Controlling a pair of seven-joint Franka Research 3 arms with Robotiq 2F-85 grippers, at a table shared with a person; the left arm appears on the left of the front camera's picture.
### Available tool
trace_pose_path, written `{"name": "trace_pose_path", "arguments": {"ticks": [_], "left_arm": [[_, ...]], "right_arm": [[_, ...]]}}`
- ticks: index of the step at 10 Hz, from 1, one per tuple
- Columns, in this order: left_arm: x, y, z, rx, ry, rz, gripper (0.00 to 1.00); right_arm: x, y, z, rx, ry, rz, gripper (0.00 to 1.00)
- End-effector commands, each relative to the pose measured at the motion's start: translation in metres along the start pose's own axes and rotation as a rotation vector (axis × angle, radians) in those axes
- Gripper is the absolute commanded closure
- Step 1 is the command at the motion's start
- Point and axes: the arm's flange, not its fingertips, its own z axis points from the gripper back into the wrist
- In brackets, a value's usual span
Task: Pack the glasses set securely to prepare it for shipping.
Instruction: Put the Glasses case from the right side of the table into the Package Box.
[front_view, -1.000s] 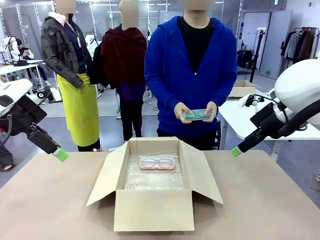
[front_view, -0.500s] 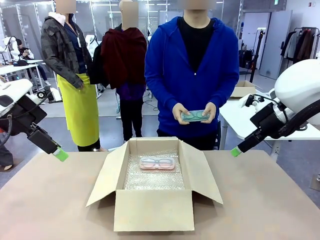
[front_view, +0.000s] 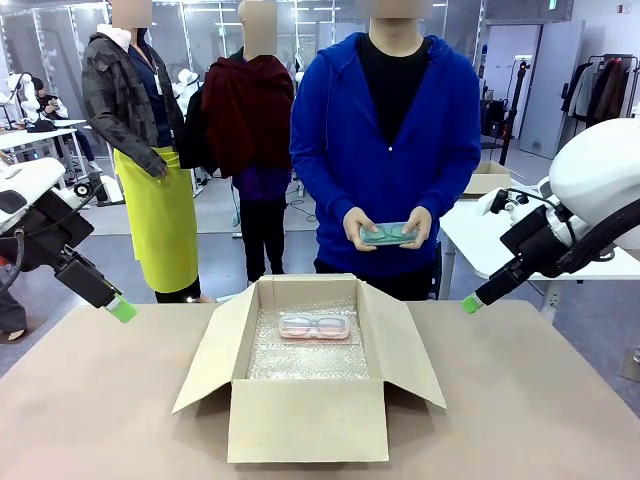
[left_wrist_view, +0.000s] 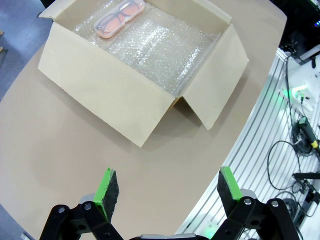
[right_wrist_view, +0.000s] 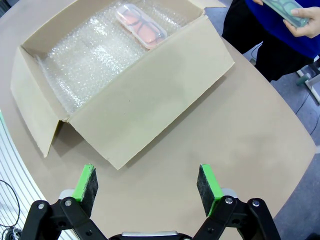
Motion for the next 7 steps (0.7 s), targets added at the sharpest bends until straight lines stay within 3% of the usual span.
{"name": "trace_pose_path", "arguments": {"ticks": [1,7], "left_arm": [[-0.0009,0.0018,-0.0007,-0.013,-0.023,-0.017,0.0],[-0.0009,0.0018,-0.0007,-0.013,-0.023,-0.017,0.0]], "right_arm": [[0.0037,0.0008,0.0001,0.001,0.007,-0.014,0.0],[0.0037,0.0008,0.0001,0.001,0.007,-0.014,0.0]]}}
